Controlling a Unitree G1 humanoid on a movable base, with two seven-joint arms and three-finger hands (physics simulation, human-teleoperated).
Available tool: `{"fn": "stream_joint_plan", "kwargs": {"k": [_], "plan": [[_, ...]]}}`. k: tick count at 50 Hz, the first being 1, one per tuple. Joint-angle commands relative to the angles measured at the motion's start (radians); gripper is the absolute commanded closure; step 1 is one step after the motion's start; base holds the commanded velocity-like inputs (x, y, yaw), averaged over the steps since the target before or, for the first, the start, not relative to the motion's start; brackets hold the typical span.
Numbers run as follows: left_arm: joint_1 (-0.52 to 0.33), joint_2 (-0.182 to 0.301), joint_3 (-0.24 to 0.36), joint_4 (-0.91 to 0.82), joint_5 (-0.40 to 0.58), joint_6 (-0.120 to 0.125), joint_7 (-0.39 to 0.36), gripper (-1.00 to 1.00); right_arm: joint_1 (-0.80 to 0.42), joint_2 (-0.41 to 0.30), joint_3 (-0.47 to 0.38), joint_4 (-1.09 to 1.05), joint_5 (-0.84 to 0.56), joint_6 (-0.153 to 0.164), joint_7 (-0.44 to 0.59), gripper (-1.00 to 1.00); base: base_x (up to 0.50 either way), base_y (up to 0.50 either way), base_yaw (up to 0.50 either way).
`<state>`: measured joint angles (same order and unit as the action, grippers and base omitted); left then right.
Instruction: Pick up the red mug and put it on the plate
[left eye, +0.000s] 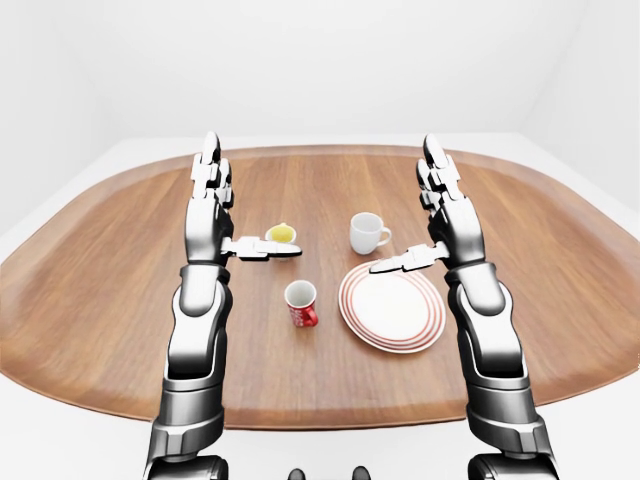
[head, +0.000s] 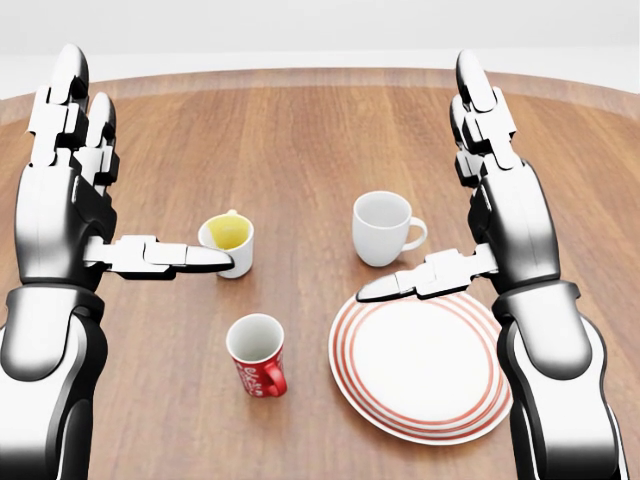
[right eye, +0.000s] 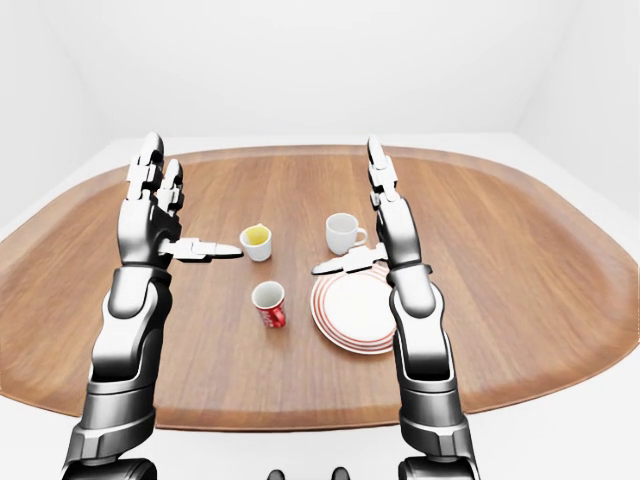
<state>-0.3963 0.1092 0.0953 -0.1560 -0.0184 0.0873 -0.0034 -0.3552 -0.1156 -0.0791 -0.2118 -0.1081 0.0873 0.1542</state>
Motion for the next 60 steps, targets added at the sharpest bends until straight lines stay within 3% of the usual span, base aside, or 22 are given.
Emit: {"fn": "stream_joint_plan", "kwargs": {"k": [1,48,60], "plan": [[0.003,0.0,0.0,-0.002,0.001,0.0,0.0,-1.0,0.002,0.001,-0.002,0.002,0.001,0.0,0.001,-1.0,0.34,0.0,0.0],[0.006,0.001,0.002,0.003,0.007,0.0,-0.001,-1.0,-0.019,0.001,0.01,0.035,-0.009,0.0,0.008,-1.0,0.34,0.0,0.0],[0.01,0.002,0.003,-0.012,0.007,0.0,-0.003,-1.0,-0.074,-0.003,0.042,0.101,-0.075,0.0,0.073,-1.0,0.06,0.0,0.0]]}}
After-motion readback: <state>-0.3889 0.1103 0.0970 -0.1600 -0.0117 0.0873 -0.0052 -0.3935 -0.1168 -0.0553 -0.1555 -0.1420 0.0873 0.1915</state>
